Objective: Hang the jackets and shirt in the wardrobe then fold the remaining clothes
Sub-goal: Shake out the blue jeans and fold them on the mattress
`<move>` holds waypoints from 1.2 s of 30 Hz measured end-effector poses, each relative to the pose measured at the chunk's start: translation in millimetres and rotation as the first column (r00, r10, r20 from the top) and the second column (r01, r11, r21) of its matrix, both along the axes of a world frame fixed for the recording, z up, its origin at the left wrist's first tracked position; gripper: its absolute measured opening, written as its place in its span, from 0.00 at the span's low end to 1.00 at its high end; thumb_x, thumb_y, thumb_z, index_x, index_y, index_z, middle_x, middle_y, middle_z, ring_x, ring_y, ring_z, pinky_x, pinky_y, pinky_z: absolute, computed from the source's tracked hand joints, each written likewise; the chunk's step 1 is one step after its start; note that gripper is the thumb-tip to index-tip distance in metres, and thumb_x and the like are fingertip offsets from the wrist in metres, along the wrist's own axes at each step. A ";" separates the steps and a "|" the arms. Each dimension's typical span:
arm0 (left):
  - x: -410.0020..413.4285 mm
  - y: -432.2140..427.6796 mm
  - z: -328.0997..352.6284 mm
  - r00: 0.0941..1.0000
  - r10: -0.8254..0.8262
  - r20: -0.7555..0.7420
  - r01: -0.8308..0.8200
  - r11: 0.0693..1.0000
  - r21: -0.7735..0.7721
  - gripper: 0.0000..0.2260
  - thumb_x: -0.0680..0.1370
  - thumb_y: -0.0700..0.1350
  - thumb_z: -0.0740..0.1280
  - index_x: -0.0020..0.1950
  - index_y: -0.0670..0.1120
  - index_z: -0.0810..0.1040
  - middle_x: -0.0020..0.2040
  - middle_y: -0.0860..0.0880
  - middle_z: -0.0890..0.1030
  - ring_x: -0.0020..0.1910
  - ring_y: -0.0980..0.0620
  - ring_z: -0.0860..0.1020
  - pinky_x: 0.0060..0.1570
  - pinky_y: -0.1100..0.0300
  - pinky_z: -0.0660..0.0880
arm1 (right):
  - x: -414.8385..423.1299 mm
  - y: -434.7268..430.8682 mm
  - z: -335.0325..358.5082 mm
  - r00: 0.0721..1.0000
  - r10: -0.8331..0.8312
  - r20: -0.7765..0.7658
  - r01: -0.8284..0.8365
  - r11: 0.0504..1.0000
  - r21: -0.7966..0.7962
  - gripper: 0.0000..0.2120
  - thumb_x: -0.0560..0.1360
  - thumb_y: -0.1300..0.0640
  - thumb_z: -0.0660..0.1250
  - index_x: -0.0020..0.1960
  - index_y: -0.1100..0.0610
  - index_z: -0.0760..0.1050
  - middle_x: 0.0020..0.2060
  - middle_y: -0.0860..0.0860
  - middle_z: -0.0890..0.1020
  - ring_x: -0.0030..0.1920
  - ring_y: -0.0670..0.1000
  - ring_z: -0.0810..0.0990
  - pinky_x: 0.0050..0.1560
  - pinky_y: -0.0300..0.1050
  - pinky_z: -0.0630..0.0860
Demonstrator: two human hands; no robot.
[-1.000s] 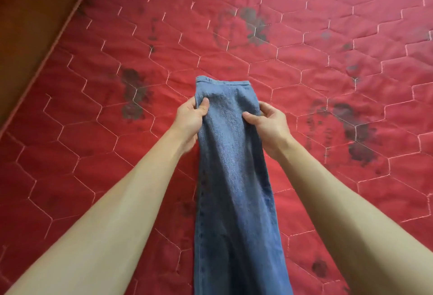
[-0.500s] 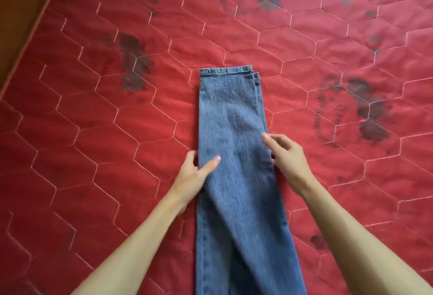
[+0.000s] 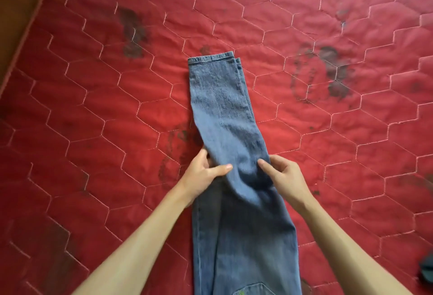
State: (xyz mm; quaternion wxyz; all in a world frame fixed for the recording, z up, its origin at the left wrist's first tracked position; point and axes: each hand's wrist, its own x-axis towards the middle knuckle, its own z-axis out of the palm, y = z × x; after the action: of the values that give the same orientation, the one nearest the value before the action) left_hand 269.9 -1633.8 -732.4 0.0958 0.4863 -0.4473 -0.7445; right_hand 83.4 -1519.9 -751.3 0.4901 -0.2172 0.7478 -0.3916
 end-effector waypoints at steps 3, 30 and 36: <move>-9.7 -15.1 5.5 0.992 -0.121 -0.036 0.115 0.984 -0.136 0.26 0.73 0.32 0.72 0.68 0.48 0.69 0.63 0.52 0.79 0.63 0.55 0.78 0.62 0.59 0.76 | -7.4 -18.1 15.2 0.993 0.002 -0.115 -0.008 0.999 -0.054 0.05 0.79 0.59 0.69 0.48 0.57 0.84 0.42 0.50 0.87 0.41 0.42 0.79 0.46 0.42 0.77; 66.0 49.6 -18.7 0.878 0.163 0.449 -0.019 0.951 -0.308 0.05 0.80 0.49 0.68 0.55 0.53 0.79 0.45 0.52 0.84 0.44 0.52 0.82 0.47 0.54 0.78 | 13.2 48.5 -1.6 0.994 0.001 -0.114 0.020 0.983 0.182 0.14 0.76 0.46 0.71 0.56 0.54 0.80 0.50 0.45 0.85 0.53 0.45 0.83 0.57 0.43 0.76; 0.1 -47.3 -17.4 0.889 0.086 0.449 0.042 0.963 -0.266 0.21 0.78 0.62 0.66 0.48 0.42 0.78 0.44 0.52 0.76 0.44 0.53 0.74 0.45 0.59 0.70 | -16.0 -59.6 -12.1 0.947 0.148 -0.286 -0.088 0.973 0.212 0.23 0.80 0.42 0.63 0.64 0.59 0.76 0.55 0.51 0.81 0.59 0.52 0.78 0.61 0.47 0.72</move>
State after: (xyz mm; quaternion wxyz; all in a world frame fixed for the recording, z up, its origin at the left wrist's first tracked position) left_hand 270.0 -1681.1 -749.9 0.0614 0.6352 -0.5482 -0.5406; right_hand 67.4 -1579.5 -763.4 0.4127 -0.2692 0.8340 -0.2482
